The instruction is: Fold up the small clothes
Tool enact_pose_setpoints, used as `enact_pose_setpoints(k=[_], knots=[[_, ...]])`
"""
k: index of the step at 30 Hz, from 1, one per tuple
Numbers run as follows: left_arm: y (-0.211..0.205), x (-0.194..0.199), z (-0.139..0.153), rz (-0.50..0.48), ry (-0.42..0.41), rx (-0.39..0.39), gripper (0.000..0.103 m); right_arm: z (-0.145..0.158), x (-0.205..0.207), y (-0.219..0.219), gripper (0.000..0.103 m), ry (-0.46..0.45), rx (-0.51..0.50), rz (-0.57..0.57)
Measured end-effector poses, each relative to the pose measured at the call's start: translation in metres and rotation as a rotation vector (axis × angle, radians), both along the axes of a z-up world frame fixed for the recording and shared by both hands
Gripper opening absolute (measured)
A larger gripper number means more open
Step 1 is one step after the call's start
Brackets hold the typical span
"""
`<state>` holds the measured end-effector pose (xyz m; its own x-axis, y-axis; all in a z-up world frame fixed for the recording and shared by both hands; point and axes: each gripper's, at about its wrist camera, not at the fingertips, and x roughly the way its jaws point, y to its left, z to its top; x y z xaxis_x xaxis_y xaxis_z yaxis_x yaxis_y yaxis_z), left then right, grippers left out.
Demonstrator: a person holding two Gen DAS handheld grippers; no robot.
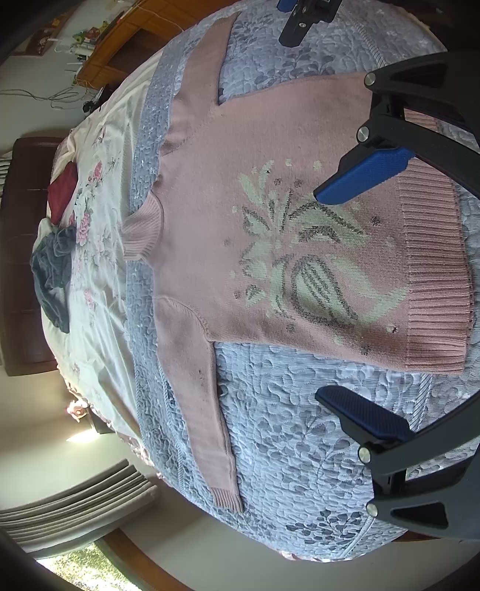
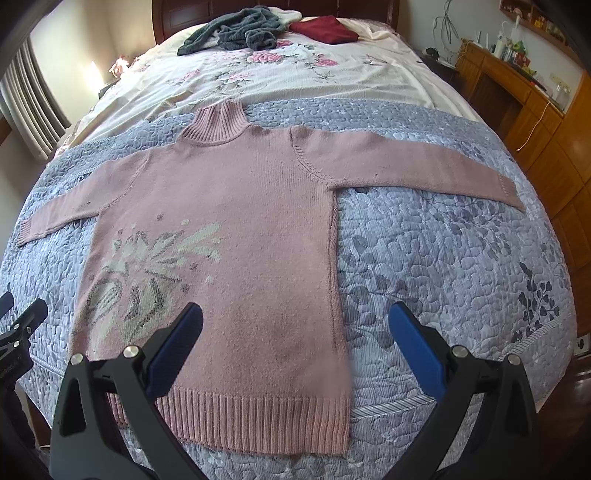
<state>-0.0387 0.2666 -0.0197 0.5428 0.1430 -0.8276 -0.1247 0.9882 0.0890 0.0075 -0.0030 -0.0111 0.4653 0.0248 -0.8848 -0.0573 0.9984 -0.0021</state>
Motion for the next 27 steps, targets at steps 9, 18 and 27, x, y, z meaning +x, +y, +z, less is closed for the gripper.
enact_pose_setpoints(k=[9, 18, 27], knots=[[-0.0022, 0.002, -0.0021, 0.002, 0.002, 0.008, 0.099, -0.0003, -0.0002, -0.0004, 0.1, 0.0, 0.005, 0.0], [-0.0026, 0.0015, -0.0016, 0.002, 0.002, 0.01, 0.099, -0.0005, -0.0007, -0.0017, 0.1, -0.001, 0.008, -0.002], [-0.0016, -0.0004, -0.0012, 0.004, 0.002, 0.015, 0.099, -0.0005, -0.0009, -0.0016, 0.1, -0.003, 0.009, -0.002]])
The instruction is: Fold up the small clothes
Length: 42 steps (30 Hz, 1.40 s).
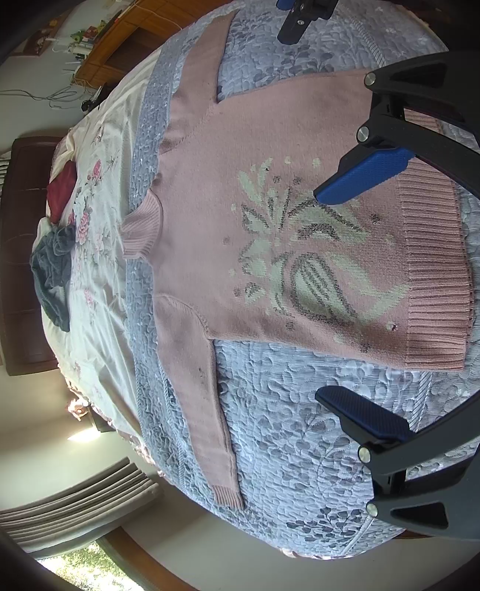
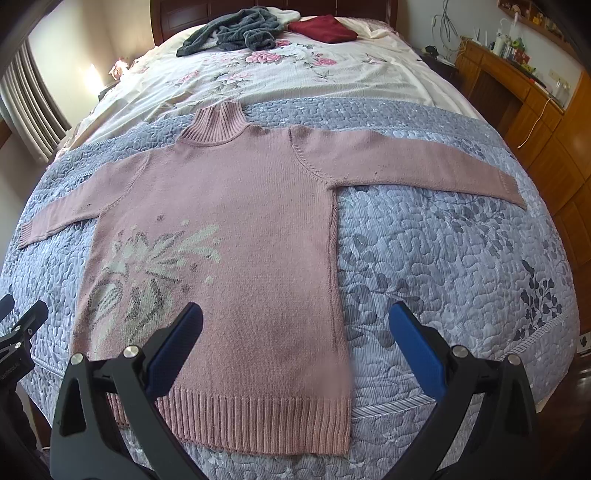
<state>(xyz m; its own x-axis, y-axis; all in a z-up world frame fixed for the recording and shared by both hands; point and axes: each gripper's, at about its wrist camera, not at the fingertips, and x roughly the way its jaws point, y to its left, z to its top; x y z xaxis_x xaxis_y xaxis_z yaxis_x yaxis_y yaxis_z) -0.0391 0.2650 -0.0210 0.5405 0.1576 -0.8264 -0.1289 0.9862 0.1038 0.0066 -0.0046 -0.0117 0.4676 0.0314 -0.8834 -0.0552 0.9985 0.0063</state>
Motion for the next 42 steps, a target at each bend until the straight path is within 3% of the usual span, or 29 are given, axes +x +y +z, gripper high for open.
enact_pose_setpoints(k=[37, 42], knots=[[-0.004, 0.003, 0.002, 0.0, 0.0, 0.007, 0.099, 0.001, 0.0, -0.006, 0.1, -0.008, 0.006, -0.012], [-0.011, 0.018, -0.007, -0.015, 0.012, -0.037, 0.099, -0.001, 0.007, -0.025, 0.1, -0.035, 0.063, -0.021]])
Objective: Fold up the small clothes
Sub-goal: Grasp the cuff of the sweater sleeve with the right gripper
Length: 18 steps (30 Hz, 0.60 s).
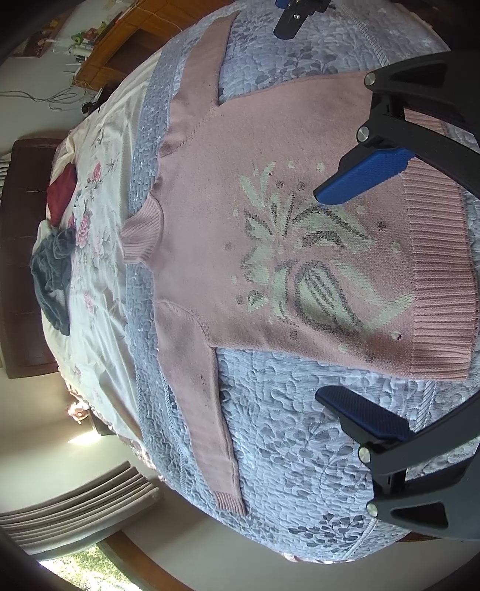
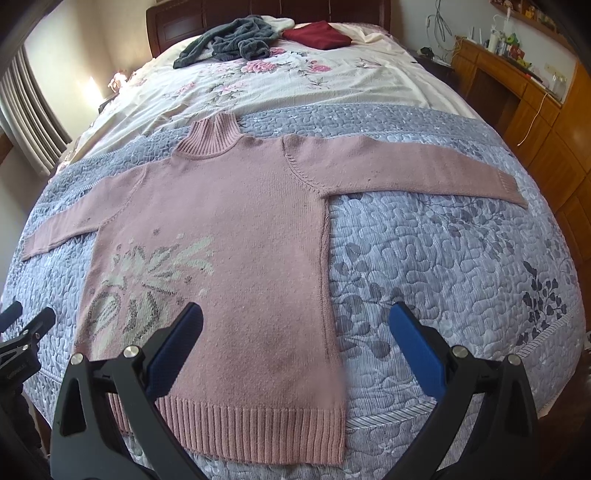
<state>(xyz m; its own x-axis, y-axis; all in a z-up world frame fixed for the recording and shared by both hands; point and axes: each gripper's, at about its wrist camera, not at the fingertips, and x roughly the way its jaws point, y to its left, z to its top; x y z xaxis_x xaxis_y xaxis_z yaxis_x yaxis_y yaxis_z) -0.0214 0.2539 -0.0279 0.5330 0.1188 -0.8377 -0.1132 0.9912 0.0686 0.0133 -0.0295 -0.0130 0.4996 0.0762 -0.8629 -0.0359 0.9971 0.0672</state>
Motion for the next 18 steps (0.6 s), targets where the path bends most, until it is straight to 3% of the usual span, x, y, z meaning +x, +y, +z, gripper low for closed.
enact_pose_setpoints(k=[5, 9, 14, 18], knots=[[-0.023, 0.042, -0.011, -0.017, 0.014, -0.044, 0.099, -0.013, 0.043, -0.073, 0.1, 0.035, 0.05, -0.104], [-0.052, 0.087, -0.018, -0.035, 0.006, -0.028, 0.099, -0.027, 0.091, -0.172, 0.1, 0.055, 0.044, -0.247], [-0.09, 0.152, -0.031, -0.029, 0.01, -0.042, 0.099, -0.062, 0.155, -0.3, 0.1, 0.144, 0.013, -0.431], [-0.117, 0.191, -0.042, -0.022, 0.012, -0.06, 0.099, -0.097, 0.189, -0.383, 0.099, 0.224, 0.047, -0.538]])
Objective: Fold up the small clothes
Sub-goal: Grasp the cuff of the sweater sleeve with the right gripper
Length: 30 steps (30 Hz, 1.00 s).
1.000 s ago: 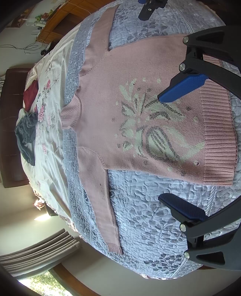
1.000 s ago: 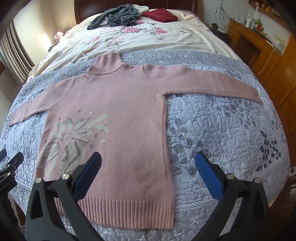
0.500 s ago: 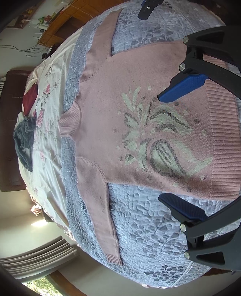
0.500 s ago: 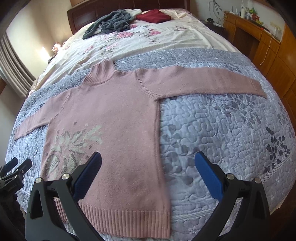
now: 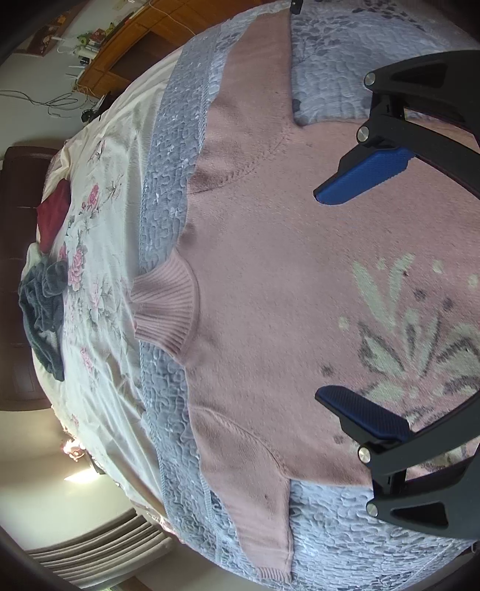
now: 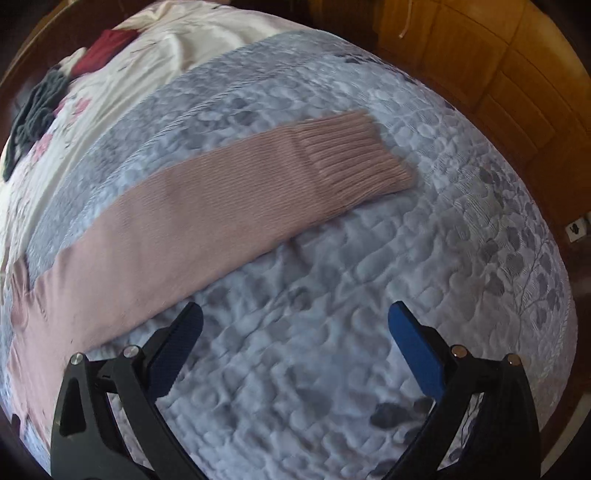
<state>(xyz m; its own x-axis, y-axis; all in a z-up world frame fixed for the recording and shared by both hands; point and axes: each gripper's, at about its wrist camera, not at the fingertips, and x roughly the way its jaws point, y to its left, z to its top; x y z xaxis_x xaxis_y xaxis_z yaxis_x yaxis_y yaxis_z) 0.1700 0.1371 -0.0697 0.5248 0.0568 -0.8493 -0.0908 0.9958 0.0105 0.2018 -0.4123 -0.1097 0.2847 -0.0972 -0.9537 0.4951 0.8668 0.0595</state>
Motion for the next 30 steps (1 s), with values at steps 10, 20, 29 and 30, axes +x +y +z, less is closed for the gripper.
enact_pose_setpoints(k=[10, 20, 29, 30], knots=[[-0.035, 0.041, -0.018, -0.016, -0.006, 0.06, 0.099, -0.035, 0.03, -0.087, 0.093, -0.024, 0.134, -0.105], [-0.02, 0.042, -0.031, -0.002, 0.021, 0.08, 0.099, -0.03, 0.041, -0.091, 0.006, -0.121, 0.223, -0.069], [0.019, 0.035, -0.036, 0.042, 0.049, 0.061, 0.099, 0.019, 0.036, -0.025, 0.005, -0.245, 0.245, 0.083], [0.022, 0.034, -0.037, 0.045, 0.052, 0.059, 0.099, 0.023, 0.041, -0.011, 0.005, -0.251, 0.244, 0.109]])
